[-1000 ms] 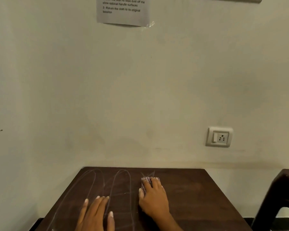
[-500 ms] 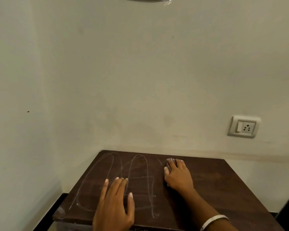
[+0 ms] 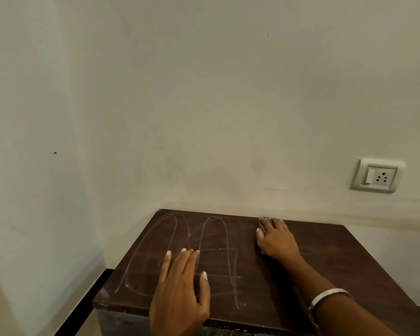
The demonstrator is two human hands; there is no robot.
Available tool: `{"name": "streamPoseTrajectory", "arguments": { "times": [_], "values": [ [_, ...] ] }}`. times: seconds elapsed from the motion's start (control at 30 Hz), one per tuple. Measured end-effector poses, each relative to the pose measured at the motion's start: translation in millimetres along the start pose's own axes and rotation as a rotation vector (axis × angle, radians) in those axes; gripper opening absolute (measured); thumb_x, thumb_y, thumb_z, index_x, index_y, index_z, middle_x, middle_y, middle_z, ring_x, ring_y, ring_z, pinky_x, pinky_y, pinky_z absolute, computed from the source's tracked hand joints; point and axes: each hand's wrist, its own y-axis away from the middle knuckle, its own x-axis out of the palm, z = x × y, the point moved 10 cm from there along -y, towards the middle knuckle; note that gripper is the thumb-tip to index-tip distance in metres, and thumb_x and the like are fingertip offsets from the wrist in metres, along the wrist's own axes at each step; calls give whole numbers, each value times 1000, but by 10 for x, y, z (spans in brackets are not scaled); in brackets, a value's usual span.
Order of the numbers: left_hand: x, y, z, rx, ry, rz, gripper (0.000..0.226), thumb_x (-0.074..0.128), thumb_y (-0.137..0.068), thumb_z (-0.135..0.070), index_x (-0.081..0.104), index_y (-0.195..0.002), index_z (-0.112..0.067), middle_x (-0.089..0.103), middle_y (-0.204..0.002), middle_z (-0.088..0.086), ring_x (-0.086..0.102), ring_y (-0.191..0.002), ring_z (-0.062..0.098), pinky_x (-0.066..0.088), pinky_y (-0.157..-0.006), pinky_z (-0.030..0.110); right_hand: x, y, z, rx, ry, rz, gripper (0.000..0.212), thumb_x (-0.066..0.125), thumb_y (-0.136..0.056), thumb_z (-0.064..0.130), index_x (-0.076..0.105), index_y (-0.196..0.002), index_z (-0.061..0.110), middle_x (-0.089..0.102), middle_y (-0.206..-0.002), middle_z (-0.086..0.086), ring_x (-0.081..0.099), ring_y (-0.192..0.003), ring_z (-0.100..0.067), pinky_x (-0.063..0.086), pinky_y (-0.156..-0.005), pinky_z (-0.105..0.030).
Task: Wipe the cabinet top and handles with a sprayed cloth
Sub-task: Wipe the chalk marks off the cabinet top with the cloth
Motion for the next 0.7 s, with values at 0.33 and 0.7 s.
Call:
{"name": "streamPoseTrajectory", "arguments": {
  "times": [0.33, 0.7],
  "values": [
    [-45, 5, 2, -12, 19, -32, 54, 34, -88, -50, 51, -133, -26, 53, -136, -13, 36, -134, 2, 14, -119, 34, 226, -98, 588, -169, -58, 57, 54, 33, -98, 46, 30, -149, 29, 25, -157, -1, 19, -146, -20, 21, -119, -40],
    [-45, 24, -37, 4, 29, -30, 52, 38, -90, -47, 51, -134, -24, 52, -137, -14, 35, -135, 2, 14, -118, 34, 279, -242, 594, -76, -24, 5, 56, 31, -98, 45, 29, -149, 25, 24, -158, -8, 14, -147, -26, 16, -120, -43]
  ]
}}
